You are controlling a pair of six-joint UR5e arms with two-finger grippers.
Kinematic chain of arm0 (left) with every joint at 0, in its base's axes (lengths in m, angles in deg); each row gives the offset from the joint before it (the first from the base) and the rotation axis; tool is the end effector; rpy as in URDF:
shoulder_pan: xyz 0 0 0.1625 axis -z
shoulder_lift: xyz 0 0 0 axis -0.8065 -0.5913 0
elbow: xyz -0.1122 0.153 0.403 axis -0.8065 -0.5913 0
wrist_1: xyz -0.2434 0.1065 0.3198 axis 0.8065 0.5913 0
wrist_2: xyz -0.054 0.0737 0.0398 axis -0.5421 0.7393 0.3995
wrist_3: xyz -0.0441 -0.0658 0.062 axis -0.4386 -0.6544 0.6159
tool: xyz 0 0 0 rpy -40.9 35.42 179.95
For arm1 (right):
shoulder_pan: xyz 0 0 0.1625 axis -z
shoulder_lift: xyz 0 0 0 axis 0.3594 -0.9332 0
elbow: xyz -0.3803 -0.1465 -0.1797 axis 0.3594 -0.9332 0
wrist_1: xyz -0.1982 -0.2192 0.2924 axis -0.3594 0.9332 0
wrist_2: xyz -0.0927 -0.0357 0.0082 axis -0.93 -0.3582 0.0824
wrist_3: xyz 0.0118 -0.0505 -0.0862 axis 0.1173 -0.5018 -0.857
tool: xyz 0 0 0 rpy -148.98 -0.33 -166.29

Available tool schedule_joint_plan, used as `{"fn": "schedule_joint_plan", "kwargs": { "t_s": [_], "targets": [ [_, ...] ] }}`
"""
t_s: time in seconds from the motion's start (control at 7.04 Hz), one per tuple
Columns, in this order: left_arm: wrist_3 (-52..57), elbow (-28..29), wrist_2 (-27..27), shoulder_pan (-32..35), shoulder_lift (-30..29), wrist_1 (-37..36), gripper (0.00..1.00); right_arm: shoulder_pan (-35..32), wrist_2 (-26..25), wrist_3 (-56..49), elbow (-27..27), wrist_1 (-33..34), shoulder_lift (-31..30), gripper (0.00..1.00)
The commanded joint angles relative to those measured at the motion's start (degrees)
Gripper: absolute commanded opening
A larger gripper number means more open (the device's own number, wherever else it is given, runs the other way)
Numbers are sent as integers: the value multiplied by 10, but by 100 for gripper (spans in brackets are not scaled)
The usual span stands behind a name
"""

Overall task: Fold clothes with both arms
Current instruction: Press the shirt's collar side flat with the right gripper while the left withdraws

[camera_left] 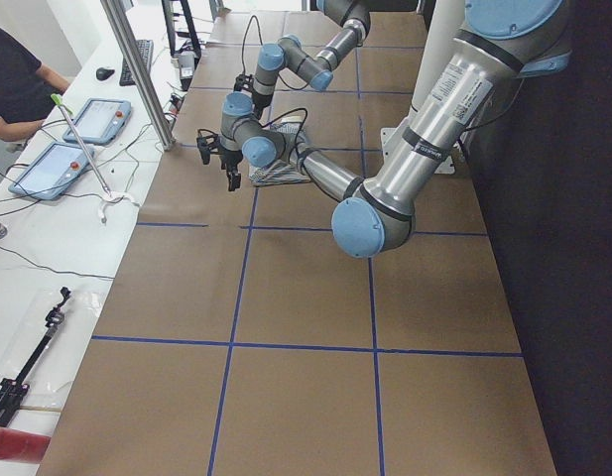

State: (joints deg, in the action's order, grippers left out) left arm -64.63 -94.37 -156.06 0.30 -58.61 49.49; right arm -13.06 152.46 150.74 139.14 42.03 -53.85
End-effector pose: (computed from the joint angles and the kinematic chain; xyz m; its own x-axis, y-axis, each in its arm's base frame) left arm 0.3539 -0.6459 0.3461 0.5270 -0.3709 -0.7647 0.4616 0.8804 -0.1090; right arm -0.6230 -0.5765 0.1632 0.7937 0.1115 0.5980 -0.2686 0.9463 0.1800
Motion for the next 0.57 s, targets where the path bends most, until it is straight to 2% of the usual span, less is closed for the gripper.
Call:
{"fn": "schedule_joint_plan", "kwargs": {
  "t_s": [0.0, 0.43],
  "targets": [
    [9, -3, -1, 4, 7, 1, 100, 27, -46, -101, -20, 21, 7, 100],
    [9, -1, -2, 4, 10, 2, 100, 33, -69, -188, -44, 20, 7, 100]
  ]
}}
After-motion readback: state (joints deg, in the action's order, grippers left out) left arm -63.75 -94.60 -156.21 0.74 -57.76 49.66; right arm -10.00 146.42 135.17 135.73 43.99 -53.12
